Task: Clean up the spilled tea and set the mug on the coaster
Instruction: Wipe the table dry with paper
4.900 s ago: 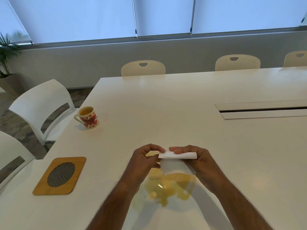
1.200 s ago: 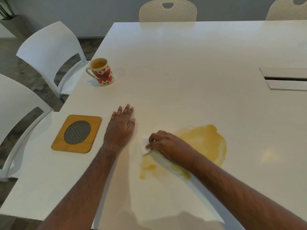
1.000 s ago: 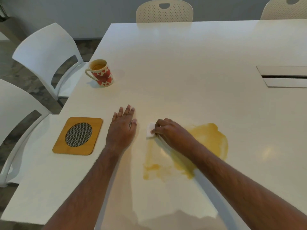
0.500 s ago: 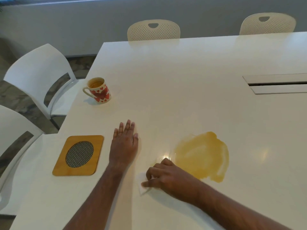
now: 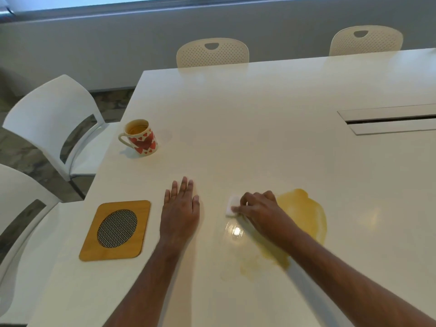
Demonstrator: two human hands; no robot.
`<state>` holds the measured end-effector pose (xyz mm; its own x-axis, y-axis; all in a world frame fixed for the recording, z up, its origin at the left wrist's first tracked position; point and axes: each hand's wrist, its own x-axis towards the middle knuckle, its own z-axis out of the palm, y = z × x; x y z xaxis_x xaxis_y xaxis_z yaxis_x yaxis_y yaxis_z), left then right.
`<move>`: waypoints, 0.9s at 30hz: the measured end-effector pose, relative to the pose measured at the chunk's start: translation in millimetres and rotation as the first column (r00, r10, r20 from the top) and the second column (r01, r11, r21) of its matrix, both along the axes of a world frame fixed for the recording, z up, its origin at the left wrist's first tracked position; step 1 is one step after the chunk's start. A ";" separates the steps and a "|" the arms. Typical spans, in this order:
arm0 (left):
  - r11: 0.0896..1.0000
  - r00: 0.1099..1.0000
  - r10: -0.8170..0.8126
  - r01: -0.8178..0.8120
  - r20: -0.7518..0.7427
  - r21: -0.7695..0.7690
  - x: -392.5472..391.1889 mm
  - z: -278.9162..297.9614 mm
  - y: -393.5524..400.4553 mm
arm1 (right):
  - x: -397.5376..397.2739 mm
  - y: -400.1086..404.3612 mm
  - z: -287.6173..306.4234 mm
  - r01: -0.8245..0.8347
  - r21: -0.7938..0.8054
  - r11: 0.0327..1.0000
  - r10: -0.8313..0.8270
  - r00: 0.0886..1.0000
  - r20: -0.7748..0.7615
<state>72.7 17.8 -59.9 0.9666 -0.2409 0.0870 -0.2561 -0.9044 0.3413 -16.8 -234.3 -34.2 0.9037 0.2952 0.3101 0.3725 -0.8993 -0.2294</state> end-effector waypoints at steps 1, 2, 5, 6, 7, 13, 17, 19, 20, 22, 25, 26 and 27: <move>1.000 1.000 0.000 0.000 0.000 0.000 0.2 0.0 0.1 | -8.2 5.8 -1.3 -0.037 0.000 0.999 0.037 0.999 -0.008; 1.000 1.000 -0.001 0.001 -0.001 0.000 0.0 0.2 0.0 | -17.3 11.5 -3.0 -0.077 0.003 0.997 0.077 0.997 -0.023; 1.000 1.000 -0.004 0.004 0.003 0.005 -0.2 0.7 0.1 | -44.3 26.1 -5.8 -0.214 -0.012 0.977 0.212 0.974 -0.080; 1.000 1.000 -0.005 0.005 0.004 0.004 -0.2 0.7 0.2 | -52.0 28.8 -6.0 -0.253 -0.029 0.967 0.250 0.964 -0.093; 1.000 1.000 -0.005 0.005 0.004 0.003 -0.2 0.8 0.1 | -57.4 29.0 -6.2 -0.281 -0.035 0.959 0.276 0.956 -0.103; 1.000 1.000 0.000 0.000 0.001 0.005 -0.9 1.6 -0.2 | -38.7 0.0 -9.6 -0.206 -0.017 0.978 0.205 0.977 -0.061; 1.000 1.000 0.002 -0.002 0.004 0.000 -1.9 2.3 -0.8 | -5.8 -33.6 -7.0 -0.032 0.028 0.999 0.033 0.999 -0.028; 1.000 1.000 0.002 -0.002 0.007 -0.012 -2.2 2.6 -1.0 | 11.4 -53.2 -3.3 0.098 0.040 0.994 -0.096 0.994 -0.042; 1.000 1.000 0.002 -0.002 0.006 -0.016 -2.2 2.5 -1.0 | 18.9 -64.0 -2.8 0.166 0.047 0.985 -0.164 0.985 -0.052; 1.000 1.000 0.003 -0.003 0.001 -0.012 -2.2 2.5 -0.8 | 29.2 -84.7 -3.8 0.283 0.062 0.957 -0.279 0.958 -0.072; 1.000 1.000 0.002 -0.002 0.000 -0.010 -2.2 3.4 -0.8 | 33.4 -103.3 -8.9 0.378 0.085 0.922 -0.371 0.924 -0.089; 1.000 1.000 0.002 -0.002 0.002 -0.012 -2.4 3.8 -1.0 | 33.2 -103.6 -10.0 0.384 0.087 0.919 -0.376 0.922 -0.095; 1.000 1.000 0.002 -0.002 0.004 -0.012 -2.4 3.9 -1.3 | 32.2 -100.0 -9.9 0.379 0.091 0.921 -0.370 0.924 -0.099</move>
